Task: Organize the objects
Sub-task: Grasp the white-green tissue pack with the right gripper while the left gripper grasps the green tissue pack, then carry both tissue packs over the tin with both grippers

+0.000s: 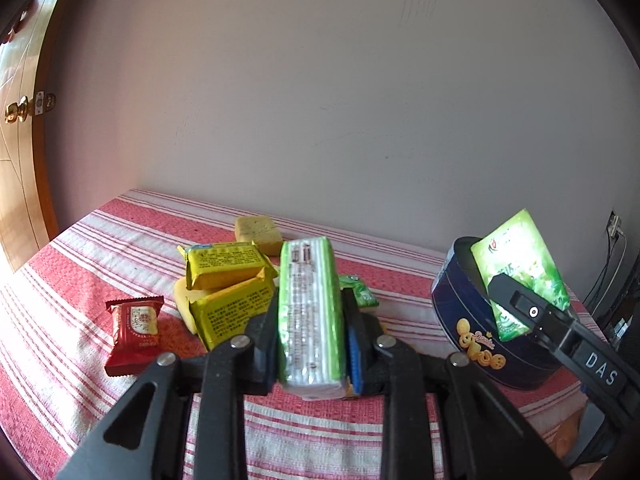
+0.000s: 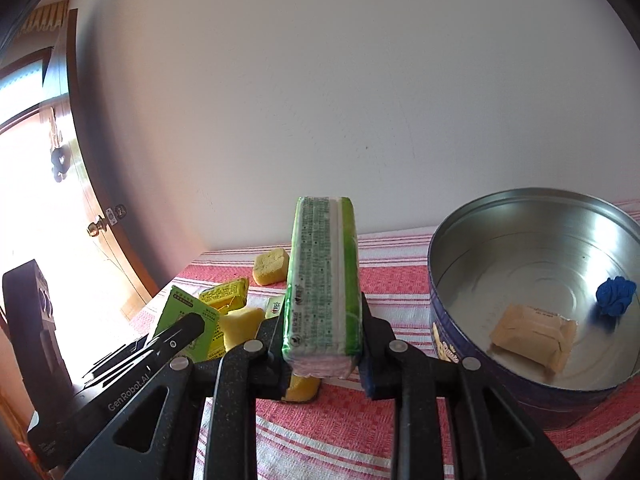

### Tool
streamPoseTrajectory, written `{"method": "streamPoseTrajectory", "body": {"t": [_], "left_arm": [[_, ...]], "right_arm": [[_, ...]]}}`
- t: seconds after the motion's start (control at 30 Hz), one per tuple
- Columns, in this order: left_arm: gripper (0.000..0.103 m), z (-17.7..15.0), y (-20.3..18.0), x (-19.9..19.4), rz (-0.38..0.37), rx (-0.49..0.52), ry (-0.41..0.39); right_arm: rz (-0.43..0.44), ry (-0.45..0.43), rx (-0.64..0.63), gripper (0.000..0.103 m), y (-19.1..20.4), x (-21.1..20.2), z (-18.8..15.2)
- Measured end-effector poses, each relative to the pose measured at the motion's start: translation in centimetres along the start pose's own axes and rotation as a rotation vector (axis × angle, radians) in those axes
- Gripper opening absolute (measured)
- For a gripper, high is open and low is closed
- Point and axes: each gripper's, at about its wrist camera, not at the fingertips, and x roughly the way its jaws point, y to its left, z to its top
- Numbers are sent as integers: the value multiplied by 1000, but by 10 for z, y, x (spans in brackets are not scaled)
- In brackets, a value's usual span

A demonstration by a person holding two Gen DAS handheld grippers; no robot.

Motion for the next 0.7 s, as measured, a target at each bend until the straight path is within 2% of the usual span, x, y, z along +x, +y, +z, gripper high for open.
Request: {"method": "streamPoseTrajectory", "body": {"t": [0.13, 0.33, 0.7], "left_arm": [[25, 11, -31, 0, -22, 38, -27], [25, 20, -75, 6, -71, 79, -41], [25, 21, -119, 22, -100, 138, -43]], "right_arm": [[2, -34, -12, 28, -16, -17, 4], [-55, -73, -6, 28, -47, -36, 10], [-134, -126, 26, 28, -95, -56, 21]]}}
